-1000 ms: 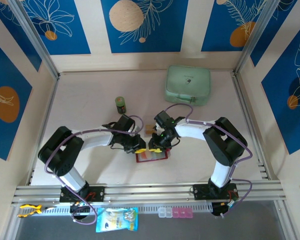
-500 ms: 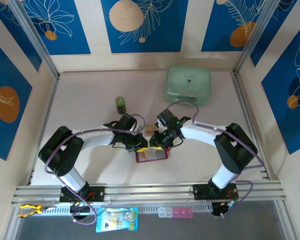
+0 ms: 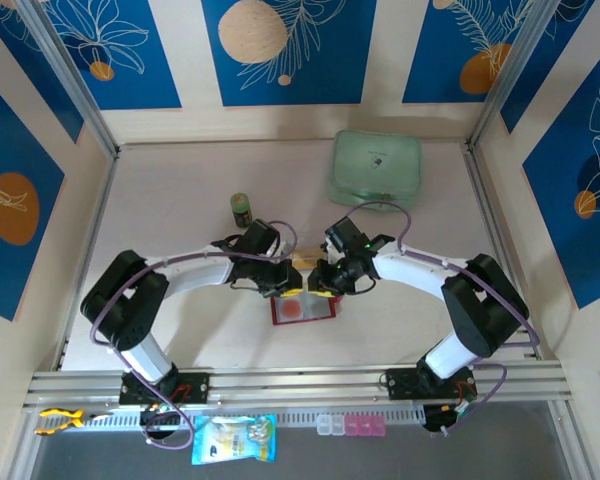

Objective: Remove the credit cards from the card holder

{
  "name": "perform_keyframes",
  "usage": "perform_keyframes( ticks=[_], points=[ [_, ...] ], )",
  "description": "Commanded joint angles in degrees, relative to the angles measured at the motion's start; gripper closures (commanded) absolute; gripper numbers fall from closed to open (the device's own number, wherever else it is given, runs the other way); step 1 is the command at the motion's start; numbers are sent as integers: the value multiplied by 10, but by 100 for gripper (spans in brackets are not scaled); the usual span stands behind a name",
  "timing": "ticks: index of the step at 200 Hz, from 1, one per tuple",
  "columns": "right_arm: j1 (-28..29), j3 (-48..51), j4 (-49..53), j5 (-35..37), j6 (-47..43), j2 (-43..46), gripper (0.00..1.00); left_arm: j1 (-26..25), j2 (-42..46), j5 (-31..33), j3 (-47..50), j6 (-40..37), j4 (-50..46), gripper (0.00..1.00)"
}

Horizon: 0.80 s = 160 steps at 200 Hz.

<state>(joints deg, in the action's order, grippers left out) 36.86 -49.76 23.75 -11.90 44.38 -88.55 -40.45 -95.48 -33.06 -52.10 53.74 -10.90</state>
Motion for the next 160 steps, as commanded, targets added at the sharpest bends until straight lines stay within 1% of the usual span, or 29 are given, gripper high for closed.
perform_keyframes(
  ticks=[1, 68, 130, 160],
  points=[
    [-8, 13, 11, 3, -3, 27, 74, -11, -20, -11, -26, -1, -17, 86],
    [-39, 45, 19, 2, -8, 75, 74, -28, -71, -17, -80, -3, -23, 86],
    [-73, 75, 26, -5, -11, 116, 74, -41, -122, -30, -131, -5, -30, 85],
    [-84, 88, 25, -12, -12, 129, 74, -46, -139, -34, -149, -5, -36, 80]
  ],
)
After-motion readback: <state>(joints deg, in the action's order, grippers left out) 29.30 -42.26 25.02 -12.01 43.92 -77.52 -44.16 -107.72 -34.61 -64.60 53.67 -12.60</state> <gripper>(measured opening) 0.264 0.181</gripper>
